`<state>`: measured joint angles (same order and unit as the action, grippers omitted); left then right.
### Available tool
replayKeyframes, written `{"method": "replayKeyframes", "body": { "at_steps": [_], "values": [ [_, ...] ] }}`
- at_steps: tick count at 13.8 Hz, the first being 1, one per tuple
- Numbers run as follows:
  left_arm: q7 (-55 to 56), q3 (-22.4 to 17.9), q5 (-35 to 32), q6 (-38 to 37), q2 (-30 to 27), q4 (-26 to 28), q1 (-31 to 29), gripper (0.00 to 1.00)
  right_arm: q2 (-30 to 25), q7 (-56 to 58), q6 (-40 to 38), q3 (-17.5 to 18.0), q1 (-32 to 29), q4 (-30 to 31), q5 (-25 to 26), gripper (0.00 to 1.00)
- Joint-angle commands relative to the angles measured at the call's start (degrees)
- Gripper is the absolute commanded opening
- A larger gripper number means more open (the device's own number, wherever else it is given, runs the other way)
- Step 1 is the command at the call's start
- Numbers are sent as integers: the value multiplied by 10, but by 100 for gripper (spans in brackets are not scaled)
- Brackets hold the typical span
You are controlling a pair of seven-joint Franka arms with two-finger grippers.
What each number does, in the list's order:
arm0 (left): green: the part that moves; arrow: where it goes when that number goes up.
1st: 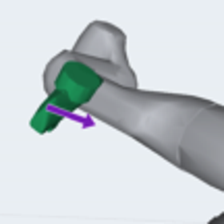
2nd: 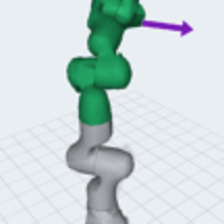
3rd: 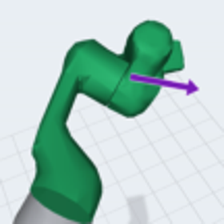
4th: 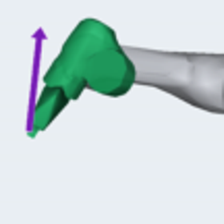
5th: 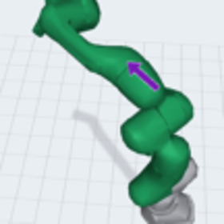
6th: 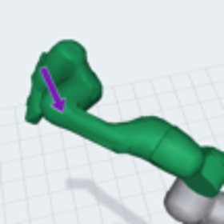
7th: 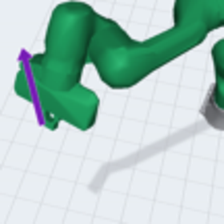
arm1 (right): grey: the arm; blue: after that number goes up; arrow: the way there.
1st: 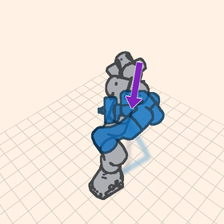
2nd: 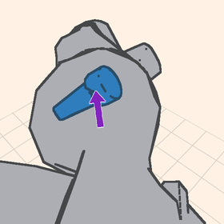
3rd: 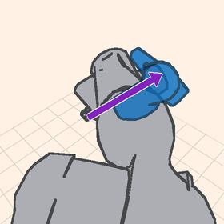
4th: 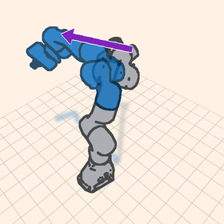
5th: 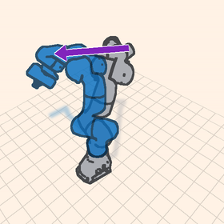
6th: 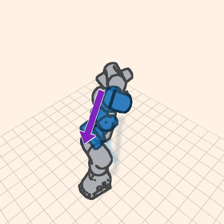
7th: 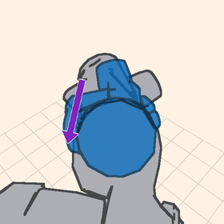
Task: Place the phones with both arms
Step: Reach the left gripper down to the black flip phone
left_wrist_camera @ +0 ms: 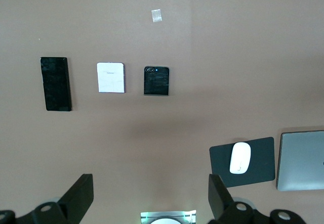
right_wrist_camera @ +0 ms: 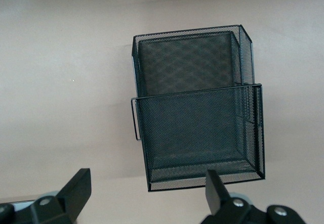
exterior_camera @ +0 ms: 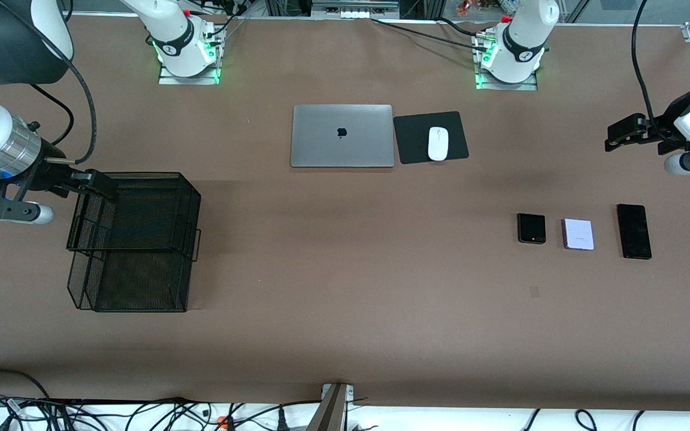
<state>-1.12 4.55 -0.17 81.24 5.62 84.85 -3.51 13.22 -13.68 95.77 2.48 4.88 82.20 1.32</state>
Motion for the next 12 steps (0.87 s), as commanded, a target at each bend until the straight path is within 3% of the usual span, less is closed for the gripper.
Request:
{"method": "replayKeyframes", "body": {
  "at_steps": [1, 6, 12],
  "values": [
    [-7, -1, 8, 44, 3, 36, -4, 100, -5, -12, 4, 1, 0, 3, 4, 100],
    [-8, -1, 4, 269, 30, 209, -4, 100, -4, -13, 5, 1, 0, 3, 3, 100],
    [-40, -1, -26, 418, 165, 225, -5, 100, -4, -10, -4, 0, -1, 4, 2, 100]
  ]
}}
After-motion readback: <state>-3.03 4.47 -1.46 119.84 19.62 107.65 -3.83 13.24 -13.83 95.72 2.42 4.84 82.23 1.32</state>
